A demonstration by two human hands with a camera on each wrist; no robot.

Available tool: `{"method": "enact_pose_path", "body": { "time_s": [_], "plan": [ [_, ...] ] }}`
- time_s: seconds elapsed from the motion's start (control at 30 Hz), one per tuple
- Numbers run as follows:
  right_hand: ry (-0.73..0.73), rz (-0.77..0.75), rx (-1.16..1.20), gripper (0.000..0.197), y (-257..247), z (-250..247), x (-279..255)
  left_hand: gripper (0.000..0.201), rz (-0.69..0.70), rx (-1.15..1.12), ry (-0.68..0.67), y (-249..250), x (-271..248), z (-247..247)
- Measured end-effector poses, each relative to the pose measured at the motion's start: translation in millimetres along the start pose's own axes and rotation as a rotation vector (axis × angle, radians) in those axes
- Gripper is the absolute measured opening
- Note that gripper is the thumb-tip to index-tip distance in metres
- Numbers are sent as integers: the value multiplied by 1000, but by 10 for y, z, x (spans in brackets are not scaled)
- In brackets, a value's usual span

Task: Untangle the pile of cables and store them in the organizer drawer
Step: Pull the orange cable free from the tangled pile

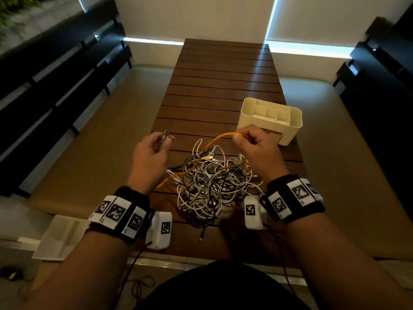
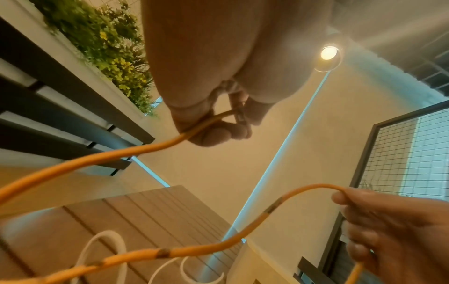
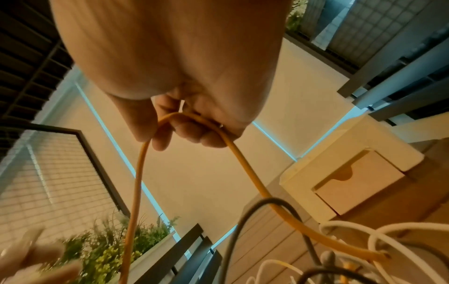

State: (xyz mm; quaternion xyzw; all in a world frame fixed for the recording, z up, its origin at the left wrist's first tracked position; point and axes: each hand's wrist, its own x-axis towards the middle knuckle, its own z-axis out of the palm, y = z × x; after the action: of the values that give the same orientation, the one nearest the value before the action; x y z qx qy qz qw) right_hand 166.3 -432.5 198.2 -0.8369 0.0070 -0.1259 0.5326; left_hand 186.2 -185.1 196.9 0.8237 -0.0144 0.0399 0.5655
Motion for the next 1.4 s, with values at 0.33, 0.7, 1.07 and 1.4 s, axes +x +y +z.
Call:
{"method": "enact_pose_path", "body": {
  "time_s": [0.33,0.7,1.07,1.4],
  "plan": [
    [-127,-201,-47,6,-198,110,-9,15,193,35,-344,278,-101,321],
    [-146,132,68,20,133,104,-210,19,118,-74,-121,290,-12,167],
    [-240,-182,-126,10,-164,188,-84,19,227,111,-51,310,-74,210],
    [-253,-124,-80,20,-178,185,-81,25,332,9,-143,586,-97,250]
  ]
}}
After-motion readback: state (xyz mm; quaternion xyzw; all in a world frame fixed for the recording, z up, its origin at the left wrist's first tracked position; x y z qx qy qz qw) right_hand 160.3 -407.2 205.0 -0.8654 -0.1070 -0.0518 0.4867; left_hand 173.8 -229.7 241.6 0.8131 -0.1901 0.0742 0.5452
